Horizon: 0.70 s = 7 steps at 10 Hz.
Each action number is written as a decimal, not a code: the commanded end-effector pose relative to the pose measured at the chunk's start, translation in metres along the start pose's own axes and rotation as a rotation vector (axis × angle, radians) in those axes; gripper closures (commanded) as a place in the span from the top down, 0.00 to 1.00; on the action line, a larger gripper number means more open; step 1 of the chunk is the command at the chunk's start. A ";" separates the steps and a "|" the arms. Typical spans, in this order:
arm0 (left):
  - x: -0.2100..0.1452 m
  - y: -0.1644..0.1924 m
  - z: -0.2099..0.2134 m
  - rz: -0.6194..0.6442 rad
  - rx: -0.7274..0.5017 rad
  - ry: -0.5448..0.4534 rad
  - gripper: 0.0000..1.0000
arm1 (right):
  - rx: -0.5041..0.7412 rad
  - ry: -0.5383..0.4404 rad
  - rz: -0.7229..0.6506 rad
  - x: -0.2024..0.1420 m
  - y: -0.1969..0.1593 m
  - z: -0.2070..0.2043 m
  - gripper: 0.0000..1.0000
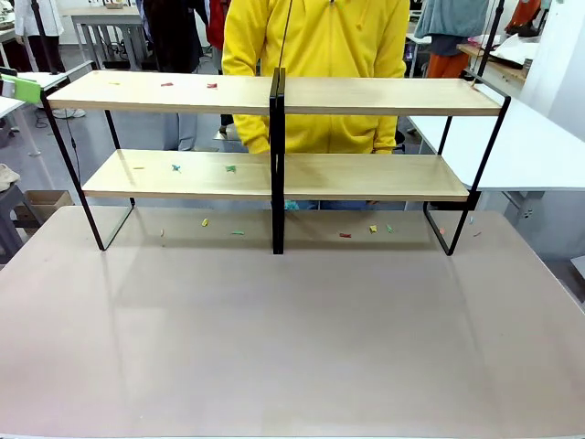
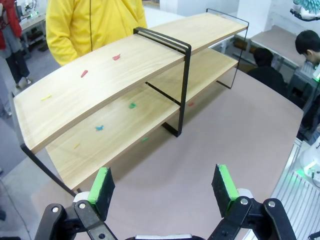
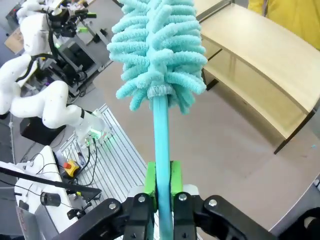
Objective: Clean the shelves.
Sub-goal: Clean a randomly selected level of the Shelf with the Duster.
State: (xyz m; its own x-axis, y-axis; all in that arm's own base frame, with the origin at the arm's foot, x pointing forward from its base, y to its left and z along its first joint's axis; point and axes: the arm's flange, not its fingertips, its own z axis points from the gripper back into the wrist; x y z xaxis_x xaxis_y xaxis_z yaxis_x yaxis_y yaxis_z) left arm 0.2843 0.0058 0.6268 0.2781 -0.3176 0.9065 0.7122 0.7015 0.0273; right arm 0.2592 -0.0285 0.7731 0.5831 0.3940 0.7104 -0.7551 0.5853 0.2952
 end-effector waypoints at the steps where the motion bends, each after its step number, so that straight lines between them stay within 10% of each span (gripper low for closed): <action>1: 0.000 0.000 -0.002 -0.001 0.002 -0.003 1.00 | -0.100 0.031 -0.066 0.010 0.000 -0.013 0.13; 7: 0.000 0.000 -0.002 -0.001 0.002 -0.003 1.00 | -0.427 0.216 -0.369 0.085 -0.048 -0.115 0.13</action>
State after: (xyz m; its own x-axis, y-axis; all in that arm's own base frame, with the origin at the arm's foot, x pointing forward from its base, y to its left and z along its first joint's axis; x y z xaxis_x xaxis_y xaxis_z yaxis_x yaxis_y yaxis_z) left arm 0.2845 0.0059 0.6266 0.2788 -0.3172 0.9064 0.7122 0.7015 0.0265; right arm 0.3761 0.0604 0.7317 0.8384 0.2684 0.4743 -0.4014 0.8928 0.2043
